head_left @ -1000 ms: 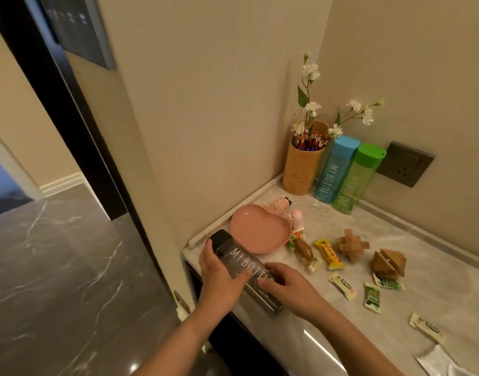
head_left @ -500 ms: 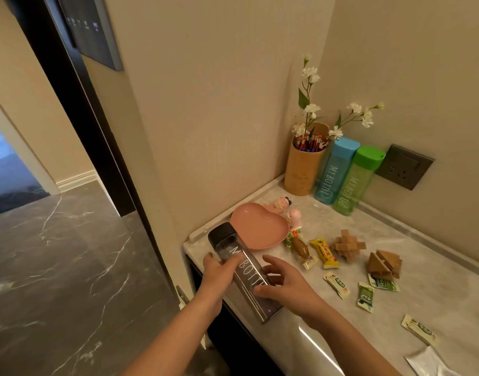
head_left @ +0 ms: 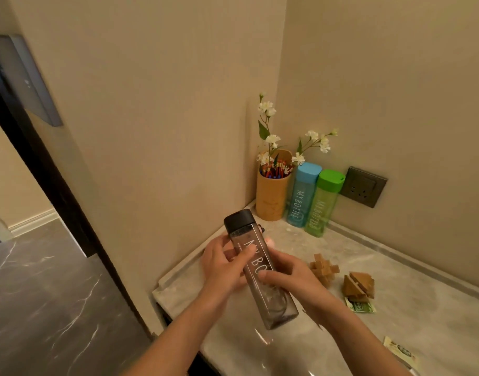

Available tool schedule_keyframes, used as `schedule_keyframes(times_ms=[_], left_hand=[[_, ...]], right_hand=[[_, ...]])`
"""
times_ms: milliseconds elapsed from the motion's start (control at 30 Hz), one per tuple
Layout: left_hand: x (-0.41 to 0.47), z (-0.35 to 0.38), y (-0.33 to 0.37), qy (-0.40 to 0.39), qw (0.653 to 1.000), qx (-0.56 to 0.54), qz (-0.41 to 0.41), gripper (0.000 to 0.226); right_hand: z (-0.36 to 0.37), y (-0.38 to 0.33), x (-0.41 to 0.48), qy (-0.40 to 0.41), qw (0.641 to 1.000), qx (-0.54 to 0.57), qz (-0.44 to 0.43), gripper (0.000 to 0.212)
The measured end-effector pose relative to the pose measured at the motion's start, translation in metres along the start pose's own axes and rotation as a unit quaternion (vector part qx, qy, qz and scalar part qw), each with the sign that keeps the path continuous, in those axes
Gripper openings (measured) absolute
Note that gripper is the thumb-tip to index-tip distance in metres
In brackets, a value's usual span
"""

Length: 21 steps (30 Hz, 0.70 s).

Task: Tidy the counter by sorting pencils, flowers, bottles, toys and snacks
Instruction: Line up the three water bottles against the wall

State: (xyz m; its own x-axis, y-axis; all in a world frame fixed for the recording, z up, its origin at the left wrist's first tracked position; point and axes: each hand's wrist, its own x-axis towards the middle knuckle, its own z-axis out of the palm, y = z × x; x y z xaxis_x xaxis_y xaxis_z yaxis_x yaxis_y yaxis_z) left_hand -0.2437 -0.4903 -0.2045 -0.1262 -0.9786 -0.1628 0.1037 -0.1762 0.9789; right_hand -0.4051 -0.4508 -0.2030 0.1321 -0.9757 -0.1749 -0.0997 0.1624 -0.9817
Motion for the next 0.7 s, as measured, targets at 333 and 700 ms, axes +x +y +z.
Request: schedule_keyframes(times_ms=[333,700], left_hand=[[0.073,0.08,0.016,-0.148,0.987,0.049,0.041,0.063],[0.125,0.159,0.04,-0.277,0.932,0.183,0.148,0.071]], right_hand=[[-0.074,-0.022,0.006,0.162,0.986,-0.033,-0.022,0.069],[-0.147,-0.022,0.03,0.348,0.934,-0.084,0.013,0.078]])
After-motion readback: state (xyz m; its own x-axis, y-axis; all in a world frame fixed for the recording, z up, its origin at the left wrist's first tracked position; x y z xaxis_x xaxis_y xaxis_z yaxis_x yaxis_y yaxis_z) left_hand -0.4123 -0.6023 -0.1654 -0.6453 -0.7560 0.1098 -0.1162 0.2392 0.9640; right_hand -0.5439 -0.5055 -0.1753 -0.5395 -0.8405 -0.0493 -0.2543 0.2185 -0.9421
